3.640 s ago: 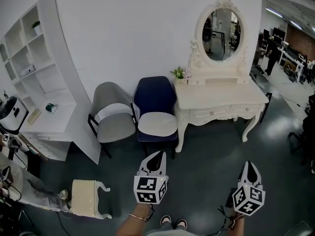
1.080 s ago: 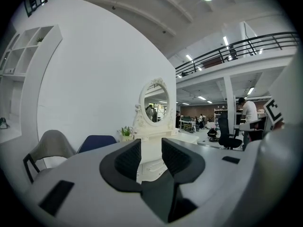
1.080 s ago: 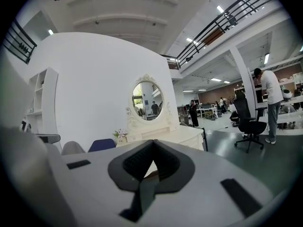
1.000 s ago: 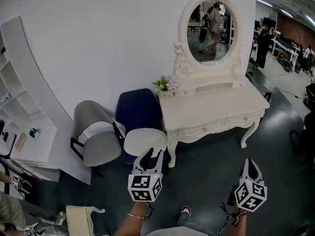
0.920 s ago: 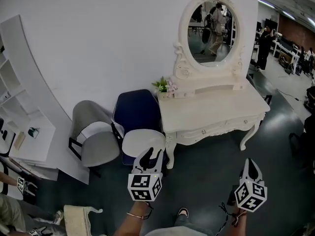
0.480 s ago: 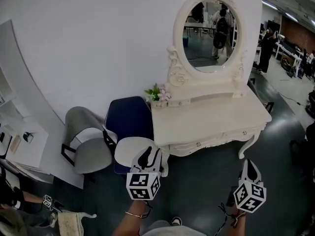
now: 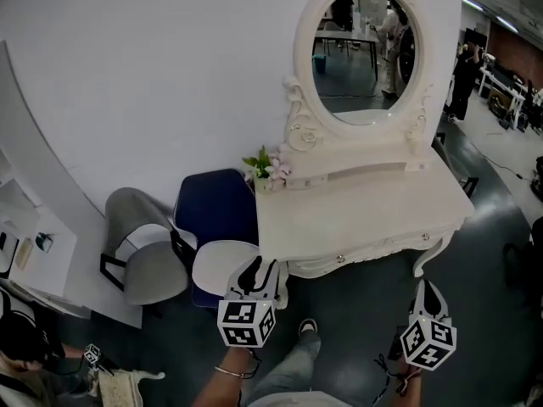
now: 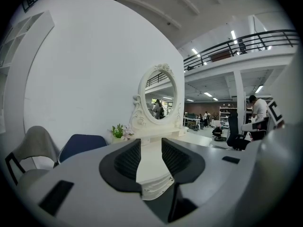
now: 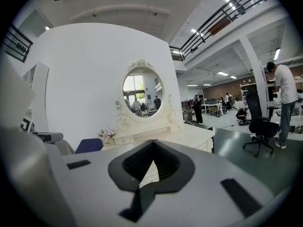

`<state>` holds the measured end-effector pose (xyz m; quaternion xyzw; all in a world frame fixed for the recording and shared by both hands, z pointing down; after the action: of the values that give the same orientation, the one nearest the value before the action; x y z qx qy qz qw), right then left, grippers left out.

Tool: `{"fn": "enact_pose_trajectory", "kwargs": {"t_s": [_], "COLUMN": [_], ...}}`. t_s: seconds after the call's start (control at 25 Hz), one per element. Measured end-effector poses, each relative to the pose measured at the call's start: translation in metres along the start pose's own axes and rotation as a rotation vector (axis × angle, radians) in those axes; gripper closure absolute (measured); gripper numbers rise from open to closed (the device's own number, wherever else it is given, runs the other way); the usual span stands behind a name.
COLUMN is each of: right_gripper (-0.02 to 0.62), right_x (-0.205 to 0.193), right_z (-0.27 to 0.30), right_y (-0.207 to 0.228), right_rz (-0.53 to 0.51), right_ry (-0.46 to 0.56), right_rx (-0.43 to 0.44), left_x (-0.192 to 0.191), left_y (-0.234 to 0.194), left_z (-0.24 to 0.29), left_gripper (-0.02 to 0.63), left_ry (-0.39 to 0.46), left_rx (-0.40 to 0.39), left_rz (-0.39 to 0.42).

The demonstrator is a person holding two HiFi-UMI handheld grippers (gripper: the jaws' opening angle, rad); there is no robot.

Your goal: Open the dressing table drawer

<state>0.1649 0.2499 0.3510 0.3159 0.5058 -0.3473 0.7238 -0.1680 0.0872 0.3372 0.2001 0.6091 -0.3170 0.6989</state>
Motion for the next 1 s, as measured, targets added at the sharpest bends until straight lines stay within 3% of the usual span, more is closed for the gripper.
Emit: {"fn": "enact_pose_trajectory", "kwargs": {"t_s": [0.44,1.0], "right_gripper": [0.588,0.588], "right_x": [0.041,0.103], "right_z": [0.108,0.263], "right_y": [-0.009,-0.059], "right_rz": [-0.016,-0.047], "right_ry": [0.020,0.018], "right_rx": [-0.026,0.011], "left_x": [0.032,0.078], "left_y": [-0.039,-0.112], "left_z": [0.120,0.250], "left_gripper": [0.459,0.459], "left_ry": [0.031,0.060], "left_rx": [-0.030,0.015], "left_rz": [-0.001,-0.036]}}
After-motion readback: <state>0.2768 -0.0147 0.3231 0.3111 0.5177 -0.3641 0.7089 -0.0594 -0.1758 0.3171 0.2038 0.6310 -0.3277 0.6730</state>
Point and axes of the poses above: the fingertips, and each gripper's own axes: z forward along the fingers, y to its right, x out of its top, the point moved 2 cm from there along -z, backward along the fingers, and after that the axes turned 13 degrees about -x, right-handed, at the moved point
